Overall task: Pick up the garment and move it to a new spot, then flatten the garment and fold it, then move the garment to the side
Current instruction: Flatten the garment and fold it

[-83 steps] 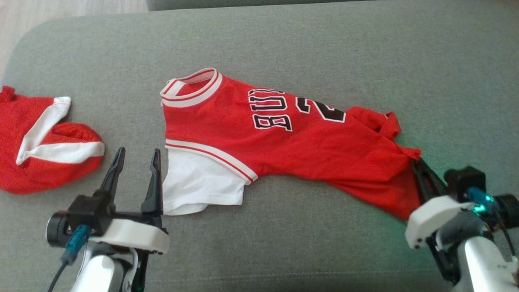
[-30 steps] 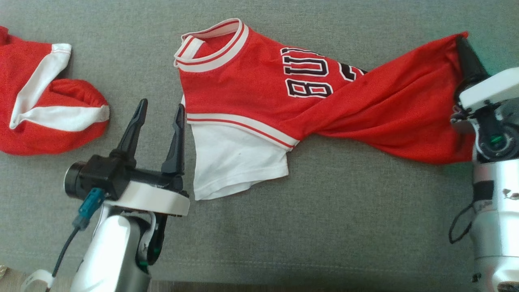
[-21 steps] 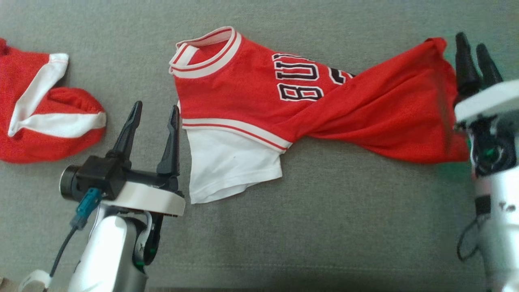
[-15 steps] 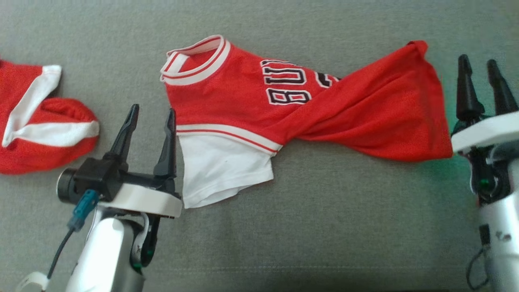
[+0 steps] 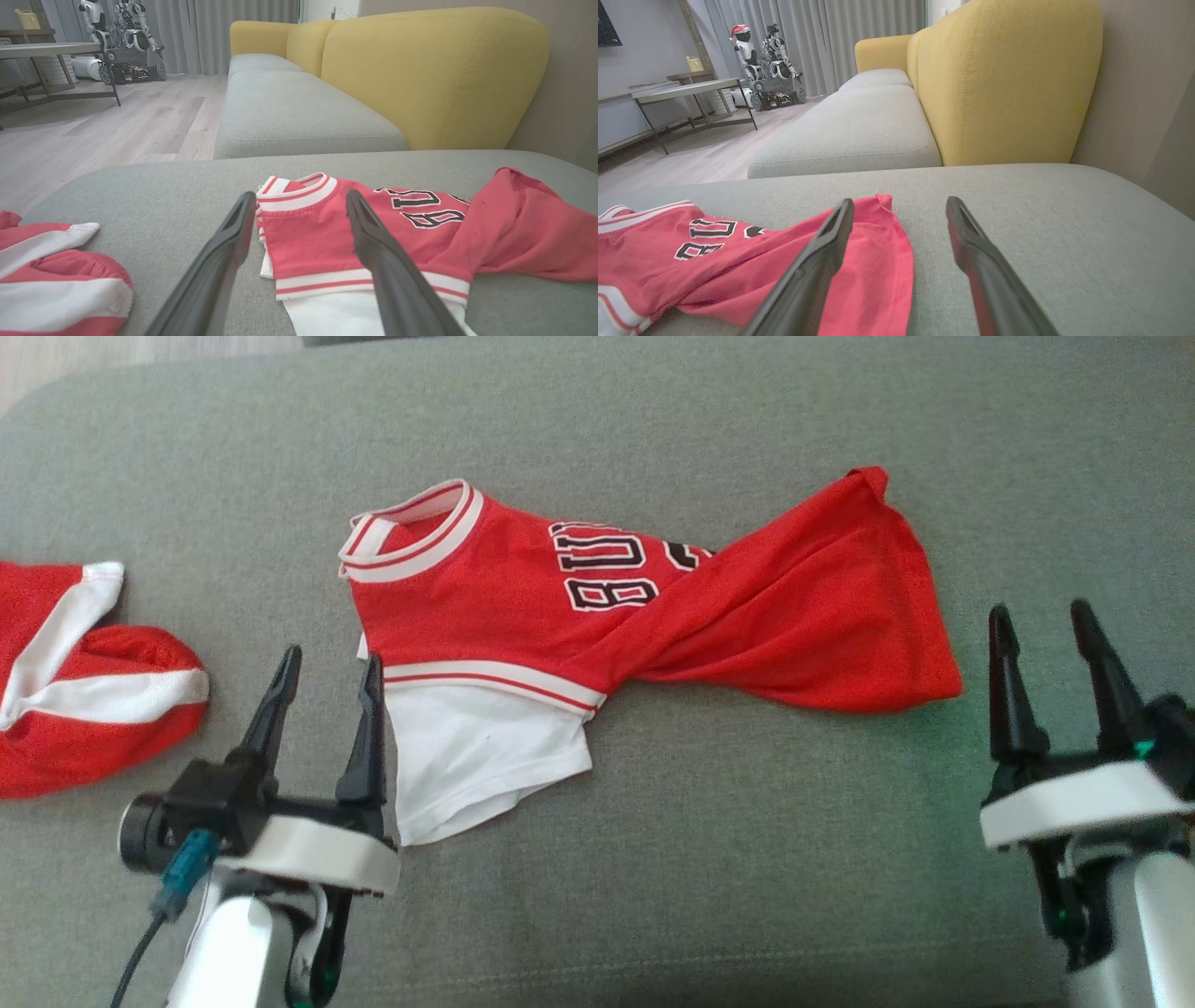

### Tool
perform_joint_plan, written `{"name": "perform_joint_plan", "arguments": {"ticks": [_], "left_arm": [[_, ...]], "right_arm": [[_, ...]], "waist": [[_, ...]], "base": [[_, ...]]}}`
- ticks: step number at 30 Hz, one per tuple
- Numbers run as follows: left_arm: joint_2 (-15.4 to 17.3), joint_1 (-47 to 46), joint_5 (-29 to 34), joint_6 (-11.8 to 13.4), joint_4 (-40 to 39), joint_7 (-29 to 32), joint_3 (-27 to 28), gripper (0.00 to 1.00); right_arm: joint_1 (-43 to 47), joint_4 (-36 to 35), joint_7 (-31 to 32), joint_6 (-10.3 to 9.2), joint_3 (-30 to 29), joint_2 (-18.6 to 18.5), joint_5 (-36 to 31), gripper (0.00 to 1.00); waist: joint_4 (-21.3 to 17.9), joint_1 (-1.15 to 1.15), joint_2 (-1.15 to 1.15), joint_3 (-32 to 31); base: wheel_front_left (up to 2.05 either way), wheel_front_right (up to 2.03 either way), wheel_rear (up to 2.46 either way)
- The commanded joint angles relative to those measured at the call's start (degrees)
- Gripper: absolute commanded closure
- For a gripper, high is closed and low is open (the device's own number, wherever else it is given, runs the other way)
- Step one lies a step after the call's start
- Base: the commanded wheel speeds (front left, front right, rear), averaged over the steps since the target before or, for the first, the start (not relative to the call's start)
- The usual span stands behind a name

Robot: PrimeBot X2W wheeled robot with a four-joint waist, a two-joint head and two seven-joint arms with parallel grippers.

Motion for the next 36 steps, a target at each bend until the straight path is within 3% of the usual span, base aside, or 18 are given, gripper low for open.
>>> {"name": "perform_joint_plan", "arguments": {"ticks": [1, 9, 23, 30, 36], "left_arm": [[1.32, -0.36, 0.13, 0.52, -1.56, -0.42, 2.55, 0.00], [1.68, 1.53, -0.33, 0.96, -1.24, -0.42, 2.69, 0.00], [1.92, 0.44, -0.71, 1.05, -0.82, -0.38, 1.94, 0.00], [1.39, -2.31, -0.42, 0.53, -0.87, -0.40, 0.65, 0.00], [0.62, -4.27, -0.24, 0.00, -0.56, -0.41, -0.28, 0.00]], "right_arm": [[-0.03, -2.90, 0.22, -0.04, 0.88, 0.09, -0.72, 0.00], [3.84, -6.92, 2.04, -0.04, 0.93, 2.13, -2.86, 0.00], [3.63, -7.68, 3.66, -0.04, 2.10, 2.15, -2.78, 0.00], [-0.50, 1.02, 4.77, -0.04, 7.69, -0.18, -2.84, 0.00], [-4.32, 10.25, 6.51, -0.04, 8.87, -0.98, -4.07, 0.00]], "waist": [[-0.48, 0.00, 0.00, -0.79], [-0.79, 0.00, 0.00, -1.97], [0.09, 0.00, 0.00, -1.54], [1.82, 0.00, 0.00, 1.22], [3.24, 0.00, 0.00, 3.08]], "base": [[0.00, 0.00, 0.00], [0.00, 0.00, 0.00], [0.00, 0.00, 0.00], [0.00, 0.00, 0.00], [0.00, 0.00, 0.00]]}}
